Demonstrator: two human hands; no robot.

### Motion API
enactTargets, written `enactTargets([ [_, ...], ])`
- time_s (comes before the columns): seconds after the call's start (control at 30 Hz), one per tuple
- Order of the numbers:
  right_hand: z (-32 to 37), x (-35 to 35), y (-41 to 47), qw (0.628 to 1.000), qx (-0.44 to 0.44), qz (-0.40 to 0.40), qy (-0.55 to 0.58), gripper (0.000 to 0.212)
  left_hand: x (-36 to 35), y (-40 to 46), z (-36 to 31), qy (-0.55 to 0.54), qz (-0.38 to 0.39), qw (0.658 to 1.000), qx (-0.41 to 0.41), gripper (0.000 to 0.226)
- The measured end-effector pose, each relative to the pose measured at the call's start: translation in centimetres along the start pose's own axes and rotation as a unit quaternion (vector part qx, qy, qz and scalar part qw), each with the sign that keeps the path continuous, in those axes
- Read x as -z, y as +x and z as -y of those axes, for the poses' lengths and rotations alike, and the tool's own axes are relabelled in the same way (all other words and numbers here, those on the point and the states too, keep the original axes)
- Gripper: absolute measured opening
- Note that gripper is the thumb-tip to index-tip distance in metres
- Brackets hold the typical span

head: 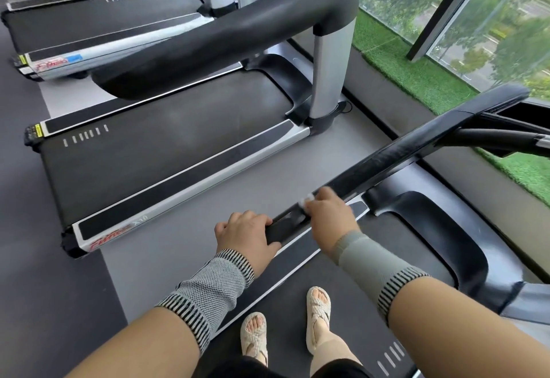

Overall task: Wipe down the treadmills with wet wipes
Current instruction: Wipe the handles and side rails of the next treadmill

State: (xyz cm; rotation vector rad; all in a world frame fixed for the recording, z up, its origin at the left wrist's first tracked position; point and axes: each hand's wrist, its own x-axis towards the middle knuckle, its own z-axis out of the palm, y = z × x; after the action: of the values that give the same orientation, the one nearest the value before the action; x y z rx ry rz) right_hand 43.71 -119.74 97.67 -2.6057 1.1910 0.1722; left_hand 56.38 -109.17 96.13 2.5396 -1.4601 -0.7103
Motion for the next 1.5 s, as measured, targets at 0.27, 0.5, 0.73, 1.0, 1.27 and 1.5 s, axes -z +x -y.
enactTargets([
  [0.27, 1.1, -0.2, 0.7, 0.999, 0.019, 0.021, -0.018, 0.023, -0.2, -0.7, 0.8, -0.002, -0.006, 1.0, 0.003, 0.043],
  [0.5, 0.7, 0.2, 1.5, 0.999, -0.01, 0.028, -0.034, 0.025, 0.0, -0.7, 0.7, 0.002, -0.004, 1.0, 0.001, 0.044],
  [0.73, 0.1, 1.1, 2.4, 0.999, -0.041, 0.033, 0.008, 0.023, -0.1, -0.7, 0.7, 0.003, -0.007, 1.0, 0.009, 0.044],
  [1.0, 1.1, 0.8, 1.2, 0.998, 0.005, 0.016, 0.057, 0.019, -0.1, -0.9, 0.2, 0.015, -0.004, 0.999, 0.03, 0.046],
  [1.27, 1.5, 0.2, 0.7, 0.999, -0.008, 0.031, 0.009, 0.018, -0.1, -1.2, -0.5, 0.007, -0.015, 0.998, 0.054, 0.04],
  [1.5, 1.2, 0.1, 1.2, 0.999, 0.034, 0.026, 0.008, 0.019, -0.6, -1.1, -0.4, 0.006, -0.016, 0.998, 0.06, 0.04],
])
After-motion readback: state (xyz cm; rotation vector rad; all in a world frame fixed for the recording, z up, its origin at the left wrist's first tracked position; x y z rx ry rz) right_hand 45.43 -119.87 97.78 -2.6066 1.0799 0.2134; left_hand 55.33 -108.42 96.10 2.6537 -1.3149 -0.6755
